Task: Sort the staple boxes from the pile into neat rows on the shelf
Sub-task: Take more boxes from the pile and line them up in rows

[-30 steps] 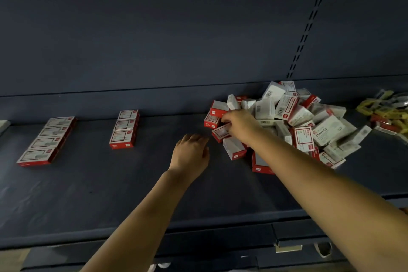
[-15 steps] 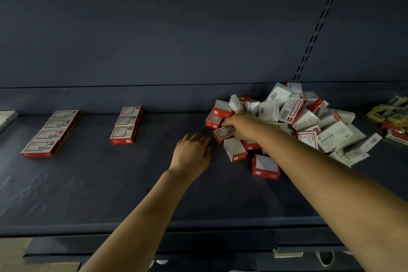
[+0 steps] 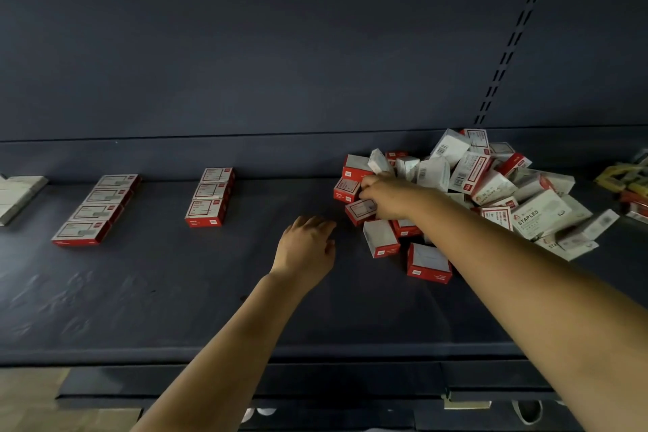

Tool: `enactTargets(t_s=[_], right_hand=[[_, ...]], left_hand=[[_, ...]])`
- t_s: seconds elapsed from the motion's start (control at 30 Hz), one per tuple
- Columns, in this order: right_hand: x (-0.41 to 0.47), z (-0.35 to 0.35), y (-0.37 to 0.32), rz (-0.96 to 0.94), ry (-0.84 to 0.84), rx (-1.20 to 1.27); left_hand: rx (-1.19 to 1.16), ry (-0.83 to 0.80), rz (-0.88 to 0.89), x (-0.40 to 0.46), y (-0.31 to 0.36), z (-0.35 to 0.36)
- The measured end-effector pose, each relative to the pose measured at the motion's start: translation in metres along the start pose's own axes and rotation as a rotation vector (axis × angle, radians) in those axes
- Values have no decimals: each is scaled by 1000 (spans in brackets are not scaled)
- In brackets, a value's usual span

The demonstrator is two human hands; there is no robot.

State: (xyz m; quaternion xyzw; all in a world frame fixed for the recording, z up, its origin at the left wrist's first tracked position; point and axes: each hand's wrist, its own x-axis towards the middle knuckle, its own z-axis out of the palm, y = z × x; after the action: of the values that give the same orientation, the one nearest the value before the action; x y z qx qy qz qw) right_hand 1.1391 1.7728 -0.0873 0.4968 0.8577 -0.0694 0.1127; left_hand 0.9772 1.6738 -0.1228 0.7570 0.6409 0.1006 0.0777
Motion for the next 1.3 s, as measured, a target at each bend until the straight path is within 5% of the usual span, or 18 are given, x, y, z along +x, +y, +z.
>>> enactTargets(t_s=[0.4,0.87,1.07,1.3], right_hand=[[-14,8,1,-2,166,-57],[-61,5,-65,-73,730,553],[-60,6,-112,-173,835,539],[-30,-4,-182,-211,804,583]], left_hand=[[-10,52,19,-11,-14,-9],[-212,231,50,-39,-44,-14],[-295,419,45,-64,-88,-25],[-169,444,89,-85,-160,-59]])
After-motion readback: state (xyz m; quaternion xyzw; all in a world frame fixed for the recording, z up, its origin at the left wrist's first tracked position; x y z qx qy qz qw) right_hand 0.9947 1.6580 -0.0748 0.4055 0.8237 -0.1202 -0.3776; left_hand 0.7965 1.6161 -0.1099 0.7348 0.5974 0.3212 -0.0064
